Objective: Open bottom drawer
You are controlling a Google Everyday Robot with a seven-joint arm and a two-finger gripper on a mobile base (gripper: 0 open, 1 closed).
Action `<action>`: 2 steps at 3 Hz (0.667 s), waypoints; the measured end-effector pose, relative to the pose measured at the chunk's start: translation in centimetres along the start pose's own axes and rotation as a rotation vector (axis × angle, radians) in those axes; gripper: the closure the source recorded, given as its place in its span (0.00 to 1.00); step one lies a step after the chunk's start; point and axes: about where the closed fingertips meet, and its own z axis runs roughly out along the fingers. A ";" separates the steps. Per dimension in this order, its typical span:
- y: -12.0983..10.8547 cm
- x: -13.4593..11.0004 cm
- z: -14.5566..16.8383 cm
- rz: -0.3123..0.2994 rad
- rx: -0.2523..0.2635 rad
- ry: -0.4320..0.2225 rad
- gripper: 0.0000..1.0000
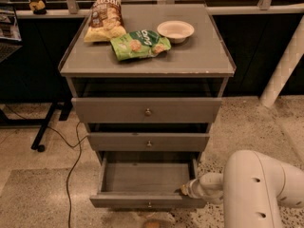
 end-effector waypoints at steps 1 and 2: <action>0.3 2.5 -0.3 0.021 -0.015 0.005 1.00; 0.3 2.4 -0.3 0.021 -0.015 0.005 1.00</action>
Offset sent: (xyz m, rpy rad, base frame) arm -0.1343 -0.0048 -0.0212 0.1155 0.0063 -0.0600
